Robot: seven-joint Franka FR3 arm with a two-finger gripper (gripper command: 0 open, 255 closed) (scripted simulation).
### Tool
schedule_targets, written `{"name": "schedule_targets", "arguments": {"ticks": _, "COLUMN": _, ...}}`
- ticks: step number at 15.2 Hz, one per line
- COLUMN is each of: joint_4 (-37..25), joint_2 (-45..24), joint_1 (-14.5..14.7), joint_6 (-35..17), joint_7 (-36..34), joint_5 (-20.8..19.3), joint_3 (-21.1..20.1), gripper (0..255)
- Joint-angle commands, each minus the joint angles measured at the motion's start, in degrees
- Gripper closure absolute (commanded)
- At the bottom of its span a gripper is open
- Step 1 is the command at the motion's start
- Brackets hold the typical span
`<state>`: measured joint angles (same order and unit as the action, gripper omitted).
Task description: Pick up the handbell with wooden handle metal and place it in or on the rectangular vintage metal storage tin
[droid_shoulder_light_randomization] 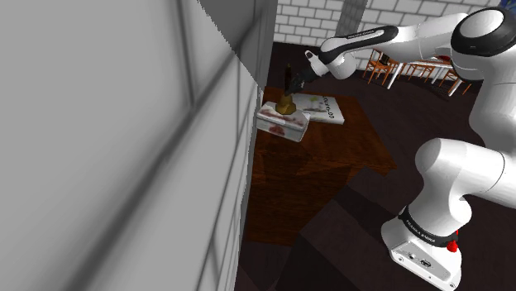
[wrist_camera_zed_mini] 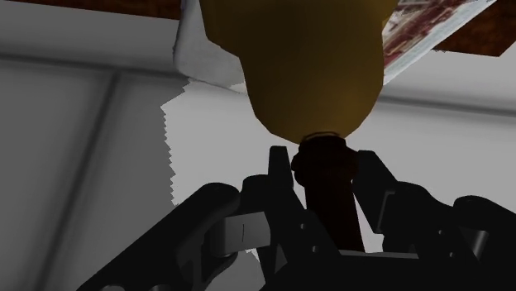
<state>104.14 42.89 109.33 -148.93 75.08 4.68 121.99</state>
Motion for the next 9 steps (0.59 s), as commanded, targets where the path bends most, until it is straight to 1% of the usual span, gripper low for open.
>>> {"name": "schedule_targets", "arguments": {"ticks": 1, "joint_4": 0.2, "joint_2": 0.1, "joint_1": 0.0, "joint_6": 0.0, "joint_7": 0.0, "joint_5": 0.0, "joint_3": 0.1, "gripper": 255}}
{"name": "schedule_targets", "arguments": {"ticks": 3, "joint_4": 0.2, "joint_2": 0.1, "joint_1": 0.0, "joint_6": 0.0, "joint_7": 0.0, "joint_5": 0.0, "joint_3": 0.0, "gripper": 255}}
{"name": "schedule_targets", "arguments": {"ticks": 4, "joint_4": 0.1, "joint_2": 0.1, "joint_1": 0.0, "joint_6": 0.1, "joint_7": 0.0, "joint_5": 0.0, "joint_3": 0.0, "gripper": 0}}
{"name": "schedule_targets", "arguments": {"ticks": 9, "joint_4": 0.2, "joint_2": 0.1, "joint_1": 0.0, "joint_6": 0.0, "joint_7": 0.0, "joint_5": 0.0, "joint_3": 0.0, "gripper": 0}}
